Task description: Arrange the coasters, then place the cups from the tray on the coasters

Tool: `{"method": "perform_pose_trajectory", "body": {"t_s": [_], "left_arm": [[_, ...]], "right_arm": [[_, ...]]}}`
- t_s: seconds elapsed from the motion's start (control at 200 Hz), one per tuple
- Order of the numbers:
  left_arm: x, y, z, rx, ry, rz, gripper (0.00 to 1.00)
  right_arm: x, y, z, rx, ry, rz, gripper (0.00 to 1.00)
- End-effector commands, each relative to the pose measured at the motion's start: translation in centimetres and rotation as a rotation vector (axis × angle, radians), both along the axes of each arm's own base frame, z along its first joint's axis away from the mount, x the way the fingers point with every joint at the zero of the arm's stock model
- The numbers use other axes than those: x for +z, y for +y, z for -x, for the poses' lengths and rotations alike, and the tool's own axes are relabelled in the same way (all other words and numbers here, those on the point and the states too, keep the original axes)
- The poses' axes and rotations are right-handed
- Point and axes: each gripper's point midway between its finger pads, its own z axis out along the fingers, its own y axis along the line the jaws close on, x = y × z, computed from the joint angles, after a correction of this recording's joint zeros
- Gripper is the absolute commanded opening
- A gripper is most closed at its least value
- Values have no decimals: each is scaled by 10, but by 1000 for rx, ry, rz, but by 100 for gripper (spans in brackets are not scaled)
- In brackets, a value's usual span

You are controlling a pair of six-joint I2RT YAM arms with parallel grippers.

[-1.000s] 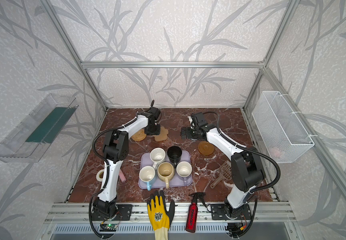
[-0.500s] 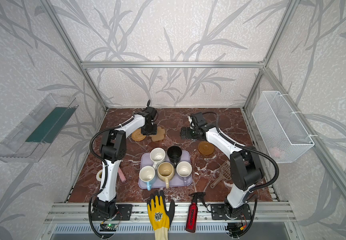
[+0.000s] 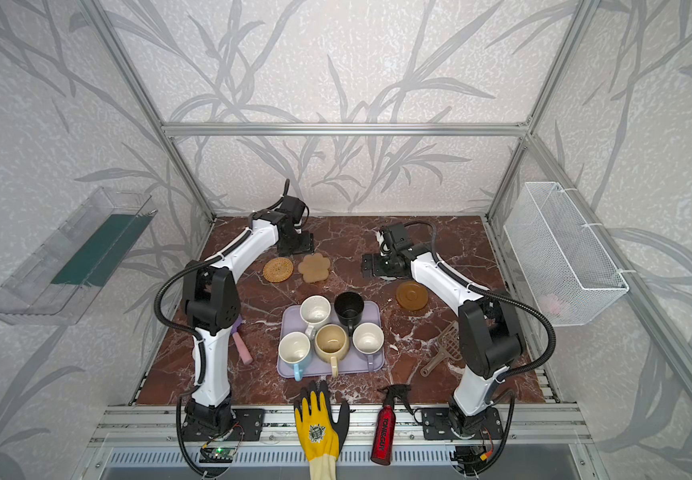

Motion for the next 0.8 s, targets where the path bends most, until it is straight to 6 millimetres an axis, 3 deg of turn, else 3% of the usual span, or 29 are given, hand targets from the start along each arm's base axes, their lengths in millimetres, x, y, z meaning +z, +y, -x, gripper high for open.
{"method": "perform_pose_trajectory", "body": {"t_s": [0.0, 0.145, 0.31, 0.42, 0.52, 0.795], "left_arm": [[79, -17, 2, -15, -145, 161, 91], [109, -62, 21, -60, -224, 447, 97], [106, -98, 40, -158, -272, 535, 99], [95, -111, 45, -231, -245, 567, 99], [83, -114, 44, -265, -213, 529, 98], [43, -123, 35, -278, -138, 526, 97]], "right_arm": [[5, -15, -15, 0, -36, 42, 98], [-1, -26, -28, 19, -6, 35, 89], [-17, -41, -45, 20, 46, 75, 73], [-30, -50, -55, 14, 83, 129, 63], [-43, -54, -60, 5, 111, 148, 60], [-92, -47, -61, 10, 209, 143, 50]]}}
